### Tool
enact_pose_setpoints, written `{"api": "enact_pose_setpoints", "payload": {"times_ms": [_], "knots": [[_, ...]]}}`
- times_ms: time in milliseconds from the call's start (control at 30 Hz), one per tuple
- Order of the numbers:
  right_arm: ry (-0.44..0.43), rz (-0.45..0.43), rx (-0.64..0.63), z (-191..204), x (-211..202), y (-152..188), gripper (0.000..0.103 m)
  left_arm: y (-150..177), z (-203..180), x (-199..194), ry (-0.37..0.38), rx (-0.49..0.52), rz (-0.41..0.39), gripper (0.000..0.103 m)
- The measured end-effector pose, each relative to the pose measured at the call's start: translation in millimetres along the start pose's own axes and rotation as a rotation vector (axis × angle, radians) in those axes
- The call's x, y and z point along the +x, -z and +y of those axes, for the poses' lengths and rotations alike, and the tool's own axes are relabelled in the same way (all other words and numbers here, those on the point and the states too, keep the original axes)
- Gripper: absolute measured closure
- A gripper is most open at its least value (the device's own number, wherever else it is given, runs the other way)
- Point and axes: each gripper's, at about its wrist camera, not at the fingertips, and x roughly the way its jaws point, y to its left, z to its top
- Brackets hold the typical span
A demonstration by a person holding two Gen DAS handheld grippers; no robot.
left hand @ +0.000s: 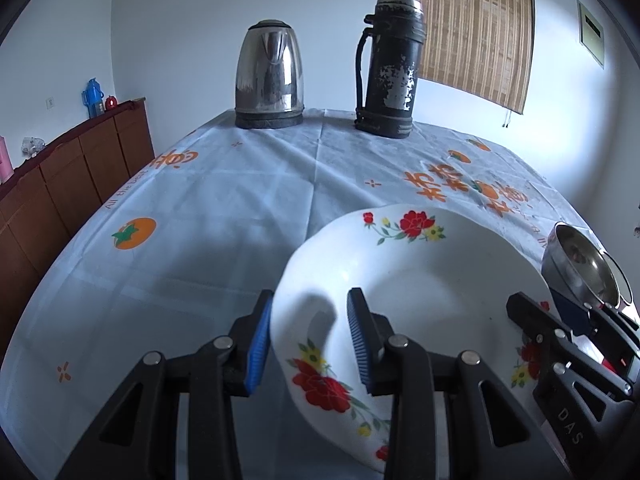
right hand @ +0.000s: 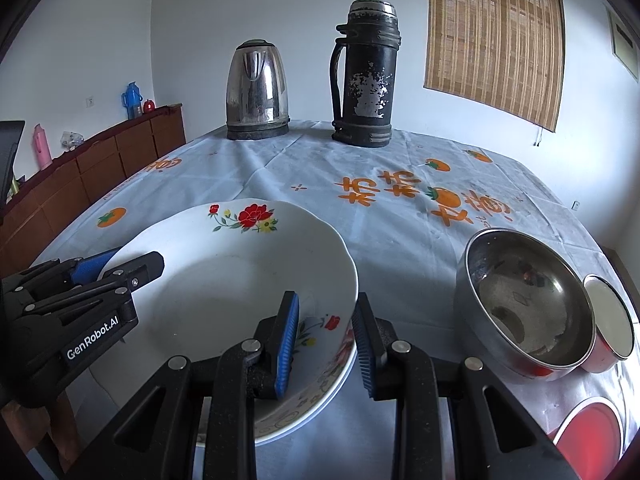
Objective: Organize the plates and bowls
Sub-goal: 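Lower the red-flower plate onto the stacked plates with both tools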
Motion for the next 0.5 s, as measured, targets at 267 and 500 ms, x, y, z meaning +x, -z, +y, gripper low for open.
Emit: {"api": "enact_pose_setpoints", "payload": {"times_ms": [267, 500], "knots": [[-0.004, 0.001, -0.006, 0.7, 0.5, -0.2, 0.072, 0.3, 0.1, 0.4, -0.003, 0.000, 0.003, 0.069], [-0.005, 0.002, -0.010, 1.4, 0.5, -0.2, 0.072, 0.3, 0.4, 0.2, -0.002, 0.001, 0.004, 0.069]]}}
